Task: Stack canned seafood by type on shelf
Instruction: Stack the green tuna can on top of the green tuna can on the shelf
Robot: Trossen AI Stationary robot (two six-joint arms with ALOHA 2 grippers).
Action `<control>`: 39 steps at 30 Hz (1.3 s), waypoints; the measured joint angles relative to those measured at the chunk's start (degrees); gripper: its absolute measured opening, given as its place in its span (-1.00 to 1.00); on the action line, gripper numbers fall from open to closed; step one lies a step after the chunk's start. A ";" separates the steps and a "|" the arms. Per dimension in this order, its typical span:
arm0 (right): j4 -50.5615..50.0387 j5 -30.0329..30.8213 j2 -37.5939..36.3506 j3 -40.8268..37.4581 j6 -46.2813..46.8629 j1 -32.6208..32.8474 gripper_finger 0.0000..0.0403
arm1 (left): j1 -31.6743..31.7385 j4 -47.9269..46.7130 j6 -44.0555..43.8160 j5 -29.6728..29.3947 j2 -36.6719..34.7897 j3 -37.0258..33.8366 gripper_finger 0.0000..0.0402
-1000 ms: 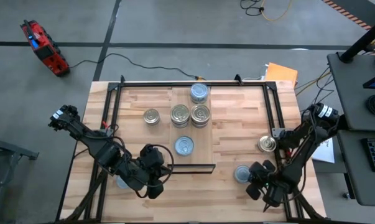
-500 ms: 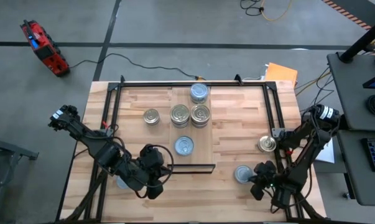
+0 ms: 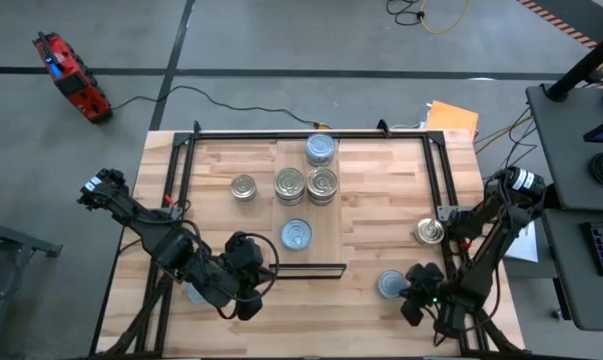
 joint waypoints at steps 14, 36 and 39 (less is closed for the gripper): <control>20.46 -1.03 5.23 0.40 -16.76 -10.84 -0.94 | -0.22 0.62 1.23 -4.63 0.29 0.00 -1.00; -12.51 -13.01 -0.25 7.13 -17.33 -15.91 -0.94 | -5.30 6.95 -3.66 -5.01 9.07 0.00 -1.00; -3.53 -12.99 0.25 4.79 -15.62 -15.91 -0.94 | -6.03 6.91 -4.04 -4.90 9.18 0.00 -1.00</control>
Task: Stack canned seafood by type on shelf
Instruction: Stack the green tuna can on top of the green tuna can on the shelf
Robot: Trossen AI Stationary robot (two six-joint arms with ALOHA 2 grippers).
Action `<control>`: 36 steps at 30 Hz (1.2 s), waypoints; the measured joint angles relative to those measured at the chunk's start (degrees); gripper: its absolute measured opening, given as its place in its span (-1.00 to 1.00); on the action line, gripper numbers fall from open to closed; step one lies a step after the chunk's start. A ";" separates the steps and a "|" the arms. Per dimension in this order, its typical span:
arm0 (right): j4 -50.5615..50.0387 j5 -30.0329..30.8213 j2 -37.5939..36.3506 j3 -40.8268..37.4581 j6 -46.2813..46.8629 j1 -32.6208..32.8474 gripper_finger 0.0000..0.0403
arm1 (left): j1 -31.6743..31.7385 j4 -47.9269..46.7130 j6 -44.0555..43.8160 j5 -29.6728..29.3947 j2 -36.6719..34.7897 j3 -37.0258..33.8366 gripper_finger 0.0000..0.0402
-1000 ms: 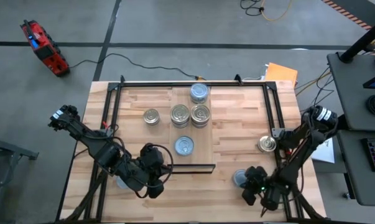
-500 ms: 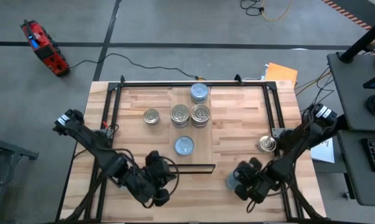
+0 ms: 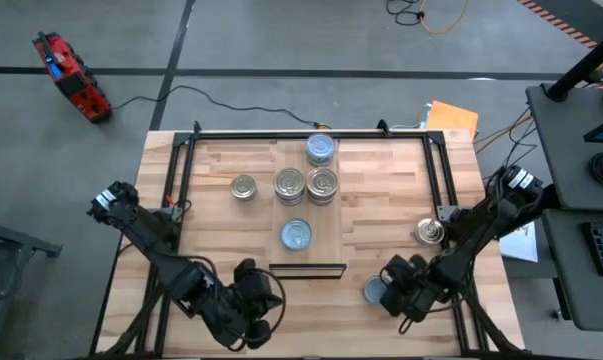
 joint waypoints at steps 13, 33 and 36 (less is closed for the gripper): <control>-6.14 1.17 0.82 5.67 3.53 -1.38 -0.94 | -1.16 -5.96 2.73 -0.50 0.61 -0.74 -1.00; 0.21 -2.14 9.28 8.21 17.33 -1.39 -0.94 | -6.52 15.66 12.82 3.03 -0.13 -10.88 -1.00; 0.55 -0.96 11.94 11.44 16.35 -2.10 -0.94 | -6.52 21.99 12.95 4.38 -0.17 -14.77 -1.00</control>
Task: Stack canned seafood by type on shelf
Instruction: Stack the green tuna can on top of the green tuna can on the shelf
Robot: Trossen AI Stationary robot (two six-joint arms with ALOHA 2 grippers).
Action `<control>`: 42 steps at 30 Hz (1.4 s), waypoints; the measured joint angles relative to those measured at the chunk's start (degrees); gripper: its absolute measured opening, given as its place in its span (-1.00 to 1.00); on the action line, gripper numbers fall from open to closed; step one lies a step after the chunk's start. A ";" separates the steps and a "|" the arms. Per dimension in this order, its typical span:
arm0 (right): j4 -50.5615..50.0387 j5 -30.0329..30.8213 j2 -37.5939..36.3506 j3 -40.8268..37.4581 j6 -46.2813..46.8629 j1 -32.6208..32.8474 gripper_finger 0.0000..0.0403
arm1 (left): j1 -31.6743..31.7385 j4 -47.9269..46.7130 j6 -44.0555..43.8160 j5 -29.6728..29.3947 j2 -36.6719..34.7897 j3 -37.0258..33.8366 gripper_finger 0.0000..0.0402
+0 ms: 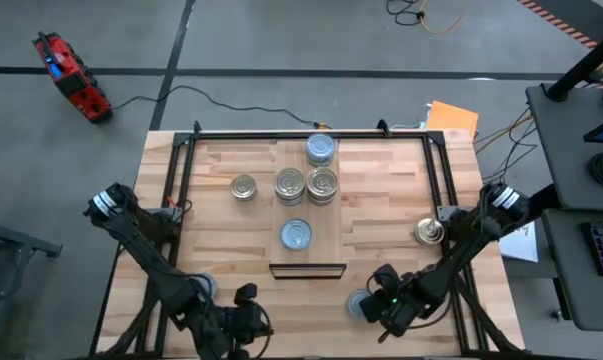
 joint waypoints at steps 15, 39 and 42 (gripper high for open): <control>-22.27 -9.59 5.66 16.02 0.73 -0.65 -0.94 | -0.26 4.83 -15.71 -0.49 -0.07 -5.12 -1.00; -2.97 -3.63 13.46 15.40 -4.99 -3.37 -0.94 | 0.37 4.49 -13.34 -5.63 -0.03 -5.18 -1.00; 6.62 0.22 14.08 15.40 -12.13 -5.76 -0.94 | 0.44 4.75 -13.34 -5.88 -0.03 -5.73 -1.00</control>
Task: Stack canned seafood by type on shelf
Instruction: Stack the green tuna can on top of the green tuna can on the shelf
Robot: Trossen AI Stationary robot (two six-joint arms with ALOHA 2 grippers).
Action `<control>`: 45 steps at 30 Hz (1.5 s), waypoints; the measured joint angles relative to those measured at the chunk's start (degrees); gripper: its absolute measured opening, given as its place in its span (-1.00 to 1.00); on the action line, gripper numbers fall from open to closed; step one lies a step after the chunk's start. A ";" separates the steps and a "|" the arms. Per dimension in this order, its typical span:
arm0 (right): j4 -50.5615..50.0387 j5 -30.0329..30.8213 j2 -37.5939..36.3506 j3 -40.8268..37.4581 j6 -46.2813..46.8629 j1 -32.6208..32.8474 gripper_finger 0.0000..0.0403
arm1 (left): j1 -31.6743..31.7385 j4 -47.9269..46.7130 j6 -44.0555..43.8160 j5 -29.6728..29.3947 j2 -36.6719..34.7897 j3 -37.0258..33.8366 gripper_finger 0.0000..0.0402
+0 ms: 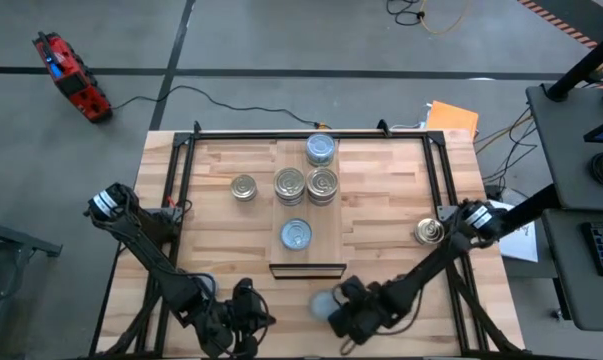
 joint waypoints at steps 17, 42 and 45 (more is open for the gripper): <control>2.19 2.25 -0.58 0.02 -0.62 -0.42 -0.94 | 0.02 8.13 0.34 -3.04 0.06 -8.19 -1.00; 29.82 24.75 7.62 -0.13 -38.21 2.24 -0.94 | 1.69 28.01 4.48 -5.10 13.84 -9.53 -1.00; 29.54 23.98 7.62 -0.13 -37.70 2.09 -0.94 | 2.36 28.19 4.48 -5.09 14.13 -9.53 -1.00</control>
